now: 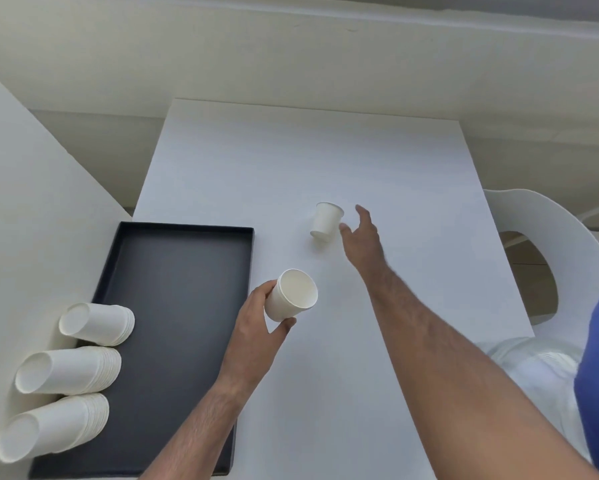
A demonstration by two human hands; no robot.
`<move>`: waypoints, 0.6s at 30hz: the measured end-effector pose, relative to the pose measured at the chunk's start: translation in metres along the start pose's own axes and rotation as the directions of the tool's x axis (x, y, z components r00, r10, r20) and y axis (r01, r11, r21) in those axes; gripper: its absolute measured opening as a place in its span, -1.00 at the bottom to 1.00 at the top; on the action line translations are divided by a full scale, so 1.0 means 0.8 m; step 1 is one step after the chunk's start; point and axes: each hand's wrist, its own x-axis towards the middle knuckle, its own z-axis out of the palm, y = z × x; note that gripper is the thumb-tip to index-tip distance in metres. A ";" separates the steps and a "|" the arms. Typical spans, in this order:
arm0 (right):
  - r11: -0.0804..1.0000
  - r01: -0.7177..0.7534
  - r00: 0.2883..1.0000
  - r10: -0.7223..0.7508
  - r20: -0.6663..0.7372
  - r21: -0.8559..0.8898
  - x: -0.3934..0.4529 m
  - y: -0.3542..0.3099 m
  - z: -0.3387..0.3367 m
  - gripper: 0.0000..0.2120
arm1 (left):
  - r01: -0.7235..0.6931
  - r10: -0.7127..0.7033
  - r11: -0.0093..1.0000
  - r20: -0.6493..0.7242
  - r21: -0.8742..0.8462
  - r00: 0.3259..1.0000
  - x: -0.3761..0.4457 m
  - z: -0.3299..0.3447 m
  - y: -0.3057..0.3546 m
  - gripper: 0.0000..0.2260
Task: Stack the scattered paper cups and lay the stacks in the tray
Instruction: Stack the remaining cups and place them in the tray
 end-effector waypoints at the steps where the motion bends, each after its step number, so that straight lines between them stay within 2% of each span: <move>1: 0.999 0.023 0.999 -0.022 0.023 -0.028 0.013 -0.003 0.003 -0.45 | 0.002 -0.002 1.000 -0.001 0.000 1.000 -0.002 -0.002 -0.002 -0.44; 5: 0.983 0.090 0.993 -0.076 0.093 -0.158 0.051 -0.027 0.015 -0.54 | 0.017 -0.017 1.000 0.006 0.010 1.000 -0.015 -0.010 -0.016 -0.45; 9: 0.957 0.074 0.990 -0.037 0.137 -0.280 0.061 -0.041 0.024 -0.68 | 0.055 -0.055 0.998 0.021 0.010 0.998 -0.028 -0.014 -0.030 -0.45; 13: 0.968 0.072 0.993 -0.048 0.108 -0.239 0.046 -0.042 0.024 -0.78 | 0.082 -0.082 0.997 0.012 -0.008 0.997 -0.036 -0.021 -0.036 -0.44; 18: 0.984 0.136 0.991 -0.136 0.004 -0.116 -0.012 -0.046 0.008 -0.78 | 0.113 -0.113 0.993 0.000 -0.040 0.994 -0.045 -0.029 -0.033 -0.44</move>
